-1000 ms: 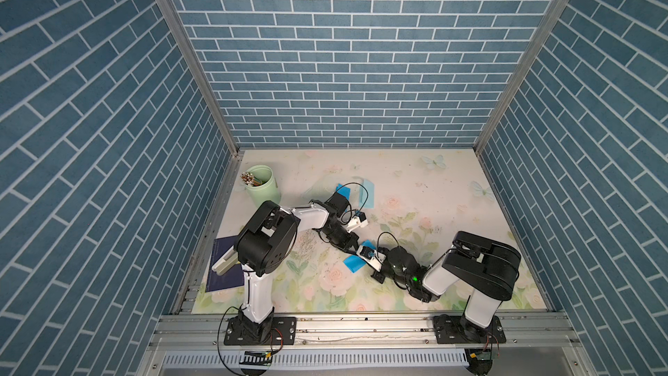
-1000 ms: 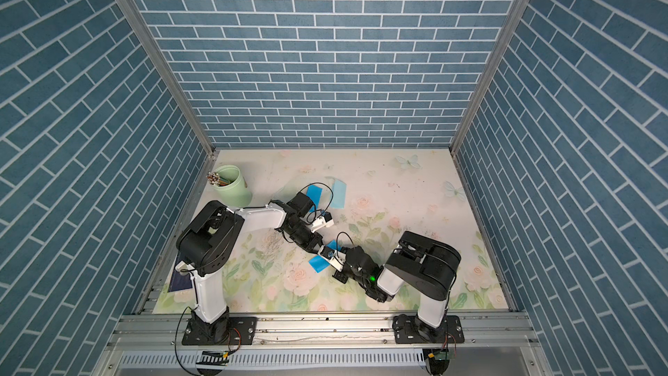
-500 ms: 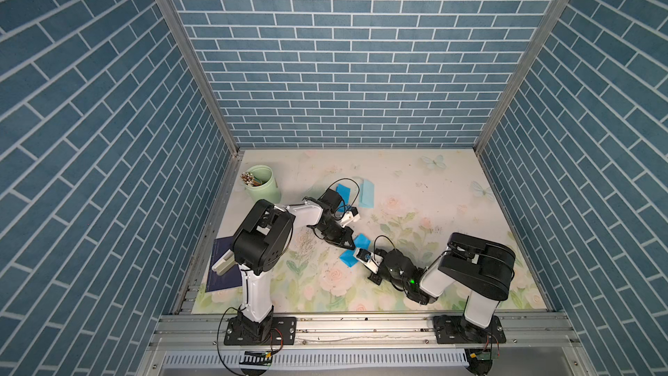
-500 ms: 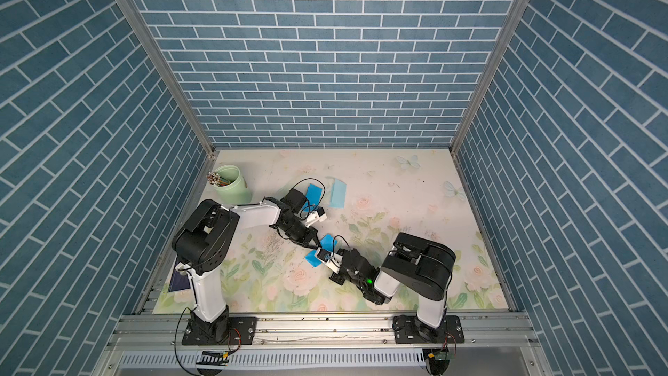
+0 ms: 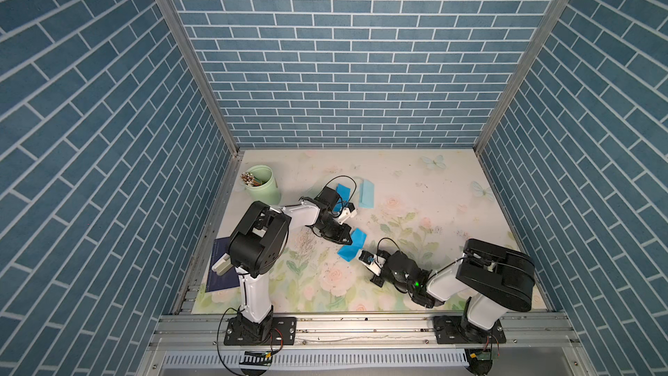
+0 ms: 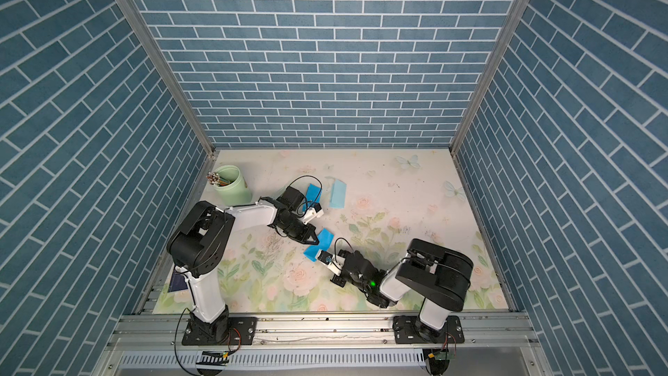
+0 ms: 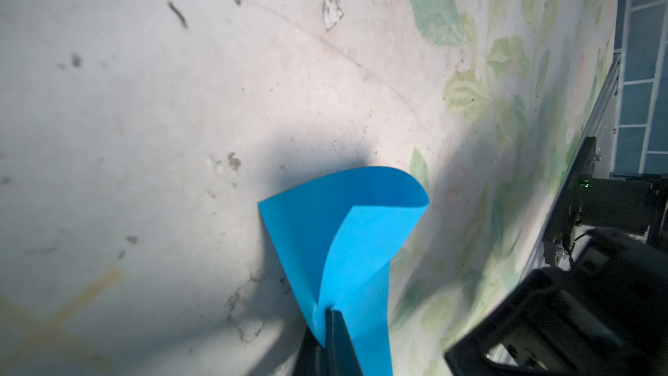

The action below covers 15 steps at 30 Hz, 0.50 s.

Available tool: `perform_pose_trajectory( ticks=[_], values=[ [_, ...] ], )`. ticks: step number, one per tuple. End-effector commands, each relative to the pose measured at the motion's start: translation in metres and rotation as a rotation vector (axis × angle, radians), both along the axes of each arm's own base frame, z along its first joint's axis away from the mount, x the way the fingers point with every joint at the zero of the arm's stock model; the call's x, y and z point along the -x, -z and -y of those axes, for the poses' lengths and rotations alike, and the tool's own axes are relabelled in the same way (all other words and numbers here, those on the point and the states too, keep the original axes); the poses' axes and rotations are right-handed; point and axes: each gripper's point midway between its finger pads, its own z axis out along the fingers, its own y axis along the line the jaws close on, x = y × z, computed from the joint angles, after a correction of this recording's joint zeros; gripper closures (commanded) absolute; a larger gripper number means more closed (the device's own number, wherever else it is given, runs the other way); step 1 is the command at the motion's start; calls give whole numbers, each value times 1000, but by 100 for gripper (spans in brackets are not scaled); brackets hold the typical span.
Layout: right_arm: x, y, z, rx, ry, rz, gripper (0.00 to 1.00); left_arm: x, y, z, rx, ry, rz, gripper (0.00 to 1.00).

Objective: Fold the square paper along the opposite sides
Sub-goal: Smooth out the paper at the center of the board.

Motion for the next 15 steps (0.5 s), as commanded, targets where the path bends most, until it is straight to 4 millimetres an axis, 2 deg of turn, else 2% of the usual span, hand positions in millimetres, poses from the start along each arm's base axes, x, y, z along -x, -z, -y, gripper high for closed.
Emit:
perform_pose_trajectory(
  ticks=[1, 9, 15],
  values=[
    [-13, -8, -7, -36, 13, 16, 100, 1, 11, -15, -69, -12, 11, 100],
    [-22, 24, -25, 12, 2, -11, 100, 0, 12, -14, -71, -10, 9, 100],
    [-10, 47, -26, 57, -44, -71, 100, 1, 15, -16, -80, -11, 5, 100]
  ],
)
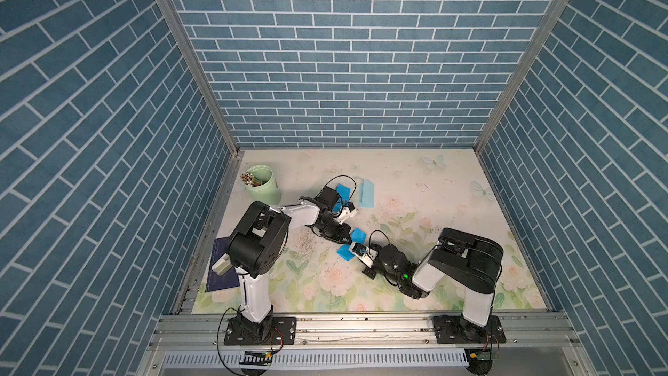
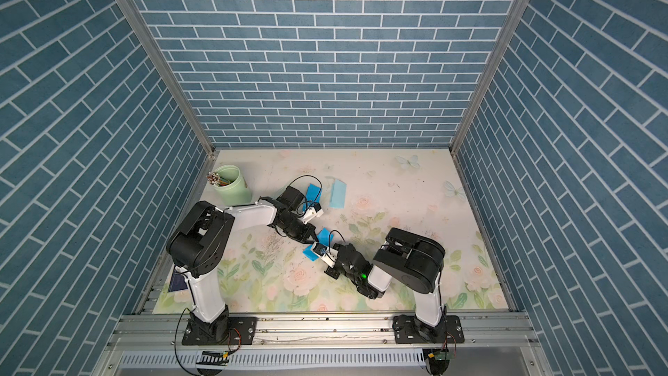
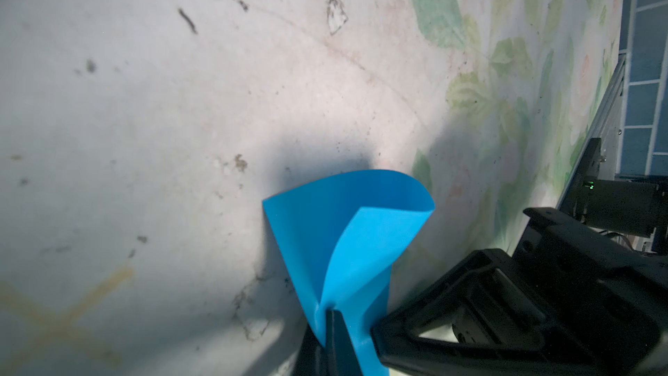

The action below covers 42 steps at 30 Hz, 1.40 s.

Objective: Fold the square paper along the opposite sides
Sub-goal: Smooth out the paper at the center of the board.

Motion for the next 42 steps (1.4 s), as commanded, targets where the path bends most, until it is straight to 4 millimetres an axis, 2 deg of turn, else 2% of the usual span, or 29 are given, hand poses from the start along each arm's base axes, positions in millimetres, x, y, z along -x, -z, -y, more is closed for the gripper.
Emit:
perform_pose_trajectory(
  ticks=[1, 12, 18, 22, 23, 25, 27, 29, 31, 33, 38, 42],
  values=[
    [11, 14, -2, 31, -44, -46, 100, 2, 14, -15, -78, -10, 1, 100],
    [33, 34, -15, 131, -124, -65, 100, 0, 15, -17, -88, -18, 5, 100],
    [47, 36, -14, 128, -142, -82, 100, -1, 14, -18, -86, -23, 6, 100],
    [52, 29, -14, 96, -156, -86, 100, 0, 13, -17, -80, -22, 0, 100],
    [52, 16, -17, 58, -161, -85, 100, 1, 13, -17, -76, -20, -1, 100],
    [46, -34, -21, -51, -145, -24, 100, 5, 13, -16, -64, -15, -14, 100],
    [25, -85, -12, -133, -73, 77, 100, 16, 12, -13, -51, -3, -33, 100],
    [1, -106, 7, -174, 4, 108, 100, 31, 15, -8, -78, 23, -47, 100],
    [-15, -100, 27, -161, 65, 112, 100, 45, 17, -5, -97, 44, -52, 100],
    [-23, -86, 36, -132, 94, 103, 100, 52, 22, -7, -107, 29, -71, 100],
    [-20, -61, 24, -117, 73, 25, 100, 57, 34, -15, -148, 13, -89, 100],
    [-15, -43, 26, -106, 81, -14, 100, 54, 37, -15, -161, 14, -88, 100]
  ],
)
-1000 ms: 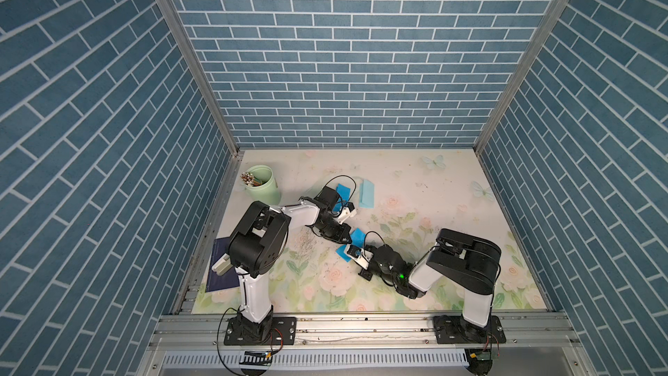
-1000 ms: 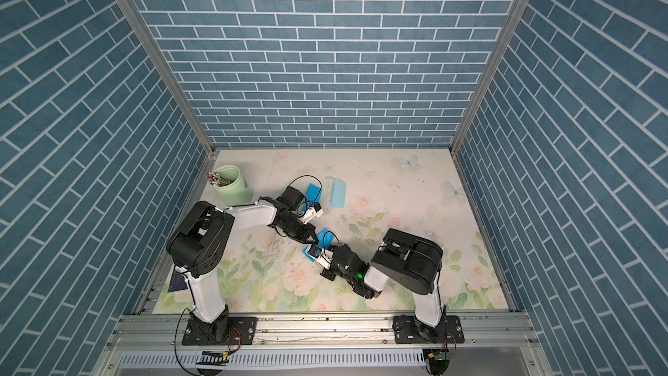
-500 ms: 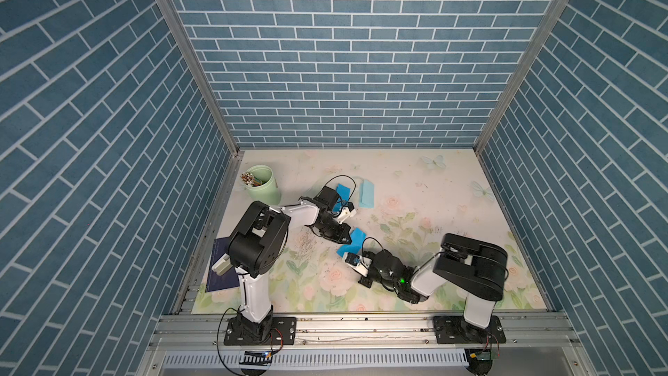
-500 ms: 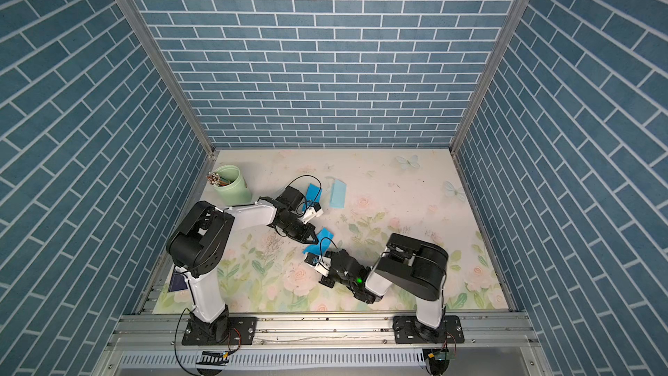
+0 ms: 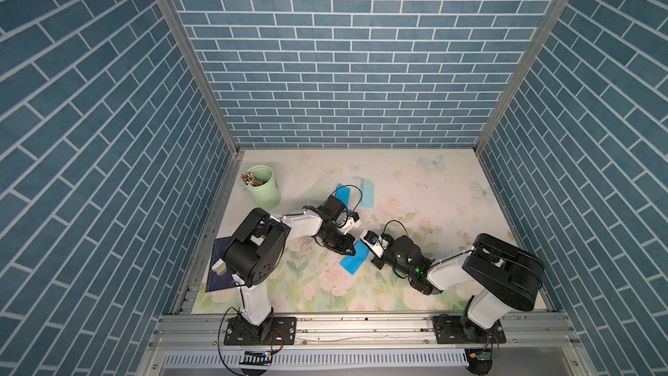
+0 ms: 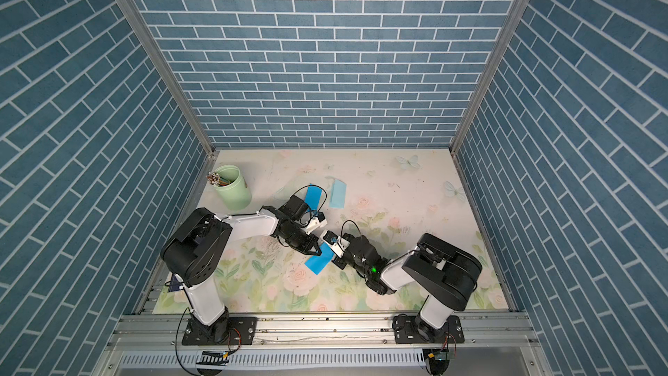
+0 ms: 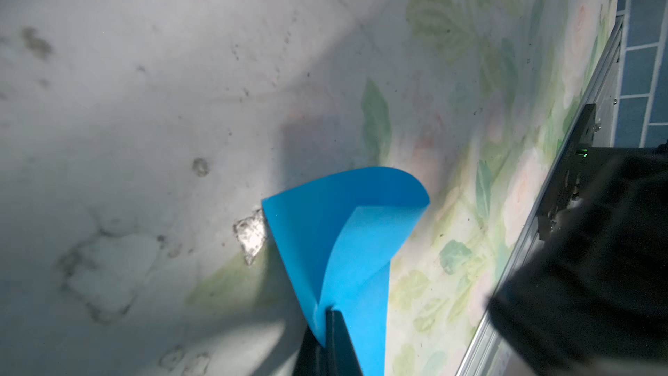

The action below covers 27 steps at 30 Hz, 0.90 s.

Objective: Fold the square paper along the opposite sides
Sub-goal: Smooth out the paper at the center of the board.

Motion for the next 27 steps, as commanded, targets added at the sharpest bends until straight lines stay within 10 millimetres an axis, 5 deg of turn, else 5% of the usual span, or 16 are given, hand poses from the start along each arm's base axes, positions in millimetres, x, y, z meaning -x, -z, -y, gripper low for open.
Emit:
perform_pose_trajectory(
  ticks=[1, 11, 27],
  values=[
    [7, 7, 0, -28, 3, -41, 100, 11, 35, -28, -164, -27, -54, 100],
    [24, 36, 4, 22, 11, -105, 100, 5, 35, -31, -160, -32, -53, 100],
    [-8, 68, 46, 97, 220, -201, 100, 1, 35, -37, -165, -47, -46, 100]
  ],
)
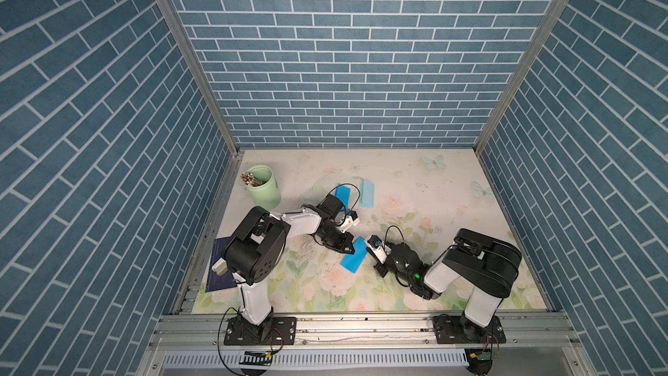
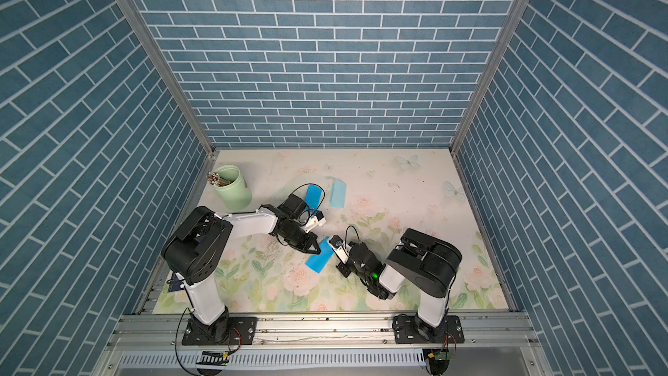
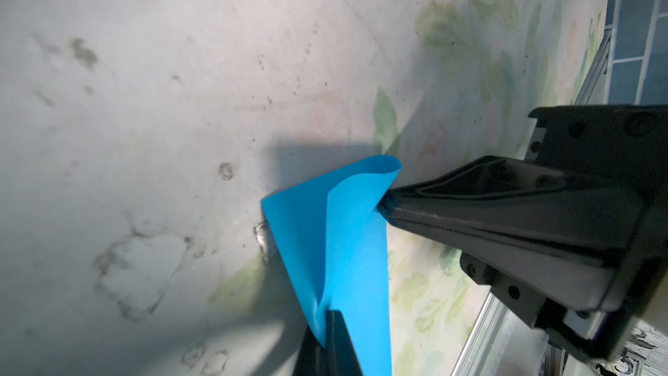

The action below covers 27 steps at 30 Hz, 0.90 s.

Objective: Fold the square paper along the opposite sides
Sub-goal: Smooth out the paper at the center of the board.

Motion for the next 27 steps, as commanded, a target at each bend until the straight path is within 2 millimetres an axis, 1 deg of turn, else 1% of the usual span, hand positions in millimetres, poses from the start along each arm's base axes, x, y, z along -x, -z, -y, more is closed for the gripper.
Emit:
perform_pose_trajectory(
  ticks=[1, 4, 9, 13, 14, 16, 18, 20, 22, 24, 27],
  values=[
    [-8, 21, 22, 78, 92, -55, 100, 7, 35, -33, -175, -26, -31, 100],
    [-12, 17, 25, 75, 108, -51, 100, 7, 36, -34, -177, -26, -31, 100],
    [-24, 20, 33, 90, 146, -89, 100, 7, 35, -34, -177, -26, -28, 100],
    [-26, 12, 33, 79, 133, -76, 100, 7, 35, -34, -180, -24, -25, 100],
    [-25, 4, 30, 64, 112, -60, 100, 8, 35, -34, -182, -22, -23, 100],
    [-17, -18, 22, 0, 45, -20, 100, 8, 35, -34, -177, -13, -22, 100],
    [-3, -36, 7, -42, -46, 20, 100, 10, 33, -32, -163, -1, -25, 100],
    [11, -47, -8, -62, -110, 63, 100, 11, 31, -30, -150, 12, -25, 100],
    [18, -48, -22, -64, -151, 74, 100, 11, 31, -29, -147, 17, -26, 100],
    [23, -39, -34, -41, -186, 69, 100, 13, 30, -28, -142, 23, -31, 100],
    [28, -26, -43, 1, -222, 64, 100, 14, 31, -29, -148, 25, -35, 100]
  ],
)
